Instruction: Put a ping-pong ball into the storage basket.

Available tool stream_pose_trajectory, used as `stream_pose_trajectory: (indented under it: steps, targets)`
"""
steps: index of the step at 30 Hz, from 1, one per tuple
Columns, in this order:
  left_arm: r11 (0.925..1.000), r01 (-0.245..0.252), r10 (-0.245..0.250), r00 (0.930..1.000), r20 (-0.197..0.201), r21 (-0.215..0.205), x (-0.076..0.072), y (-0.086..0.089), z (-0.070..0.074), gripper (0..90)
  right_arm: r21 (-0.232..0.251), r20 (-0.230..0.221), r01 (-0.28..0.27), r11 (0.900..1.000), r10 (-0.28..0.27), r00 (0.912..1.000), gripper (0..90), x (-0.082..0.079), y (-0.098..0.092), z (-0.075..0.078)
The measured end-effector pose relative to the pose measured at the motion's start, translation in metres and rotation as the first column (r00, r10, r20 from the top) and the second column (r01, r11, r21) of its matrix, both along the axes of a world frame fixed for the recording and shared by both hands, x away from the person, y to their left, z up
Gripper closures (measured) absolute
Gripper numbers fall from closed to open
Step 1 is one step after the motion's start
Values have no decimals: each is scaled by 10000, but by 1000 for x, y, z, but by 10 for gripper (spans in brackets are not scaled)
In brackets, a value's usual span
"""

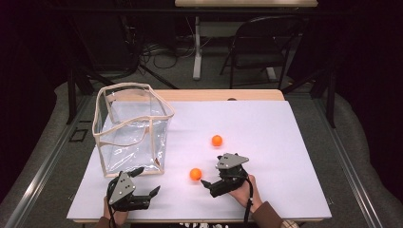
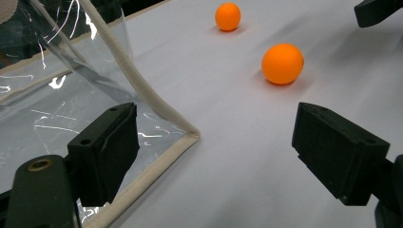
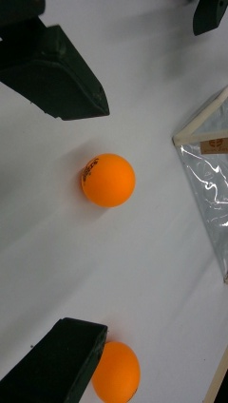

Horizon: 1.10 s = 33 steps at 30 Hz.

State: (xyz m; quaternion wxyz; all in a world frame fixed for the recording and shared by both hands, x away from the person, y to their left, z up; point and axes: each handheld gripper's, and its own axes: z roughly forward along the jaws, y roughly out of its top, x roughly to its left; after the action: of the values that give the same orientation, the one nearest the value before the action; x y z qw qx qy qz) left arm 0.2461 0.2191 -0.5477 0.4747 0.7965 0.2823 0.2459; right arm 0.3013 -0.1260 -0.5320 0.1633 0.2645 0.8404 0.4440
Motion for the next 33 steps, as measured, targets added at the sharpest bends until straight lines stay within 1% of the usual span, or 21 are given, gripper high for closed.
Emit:
stream_pose_trajectory:
  steps: [10, 12, 19, 24, 30, 33]
  targets:
    - [10000, 15, -15, 10000, 2, -21, 0, 0, 0, 161, -28, -126, -216, 9998, 216, 9997, 0, 3, 10, -1]
    - [10000, 14, -14, 10000, 4, 3, 0, 0, 0, 161, -72, -90, -269, 9996, 268, 9996, 0, 4, 12, -1]
    - [10000, 6, -6, 10000, -9, 8, 0, 0, 0, 161, 9, -198, -317, 9995, 317, 9993, 0, 8, 18, -3]
    - [10000, -1, 1, 10000, 7, 15, 0, 1, 0, 161, -43, -289, -370, 9993, 369, 9989, 0, 11, 23, -5]
    - [10000, 1, -1, 10000, 14, 7, 0, 1, 0, 161, -33, -427, -303, 9995, 301, 9986, 0, 15, 27, -9]
    - [10000, -2, 2, 10000, 10, 2, 0, 1, 0, 161, -41, -431, -318, 9995, 315, 9986, 0, 16, 30, -10]
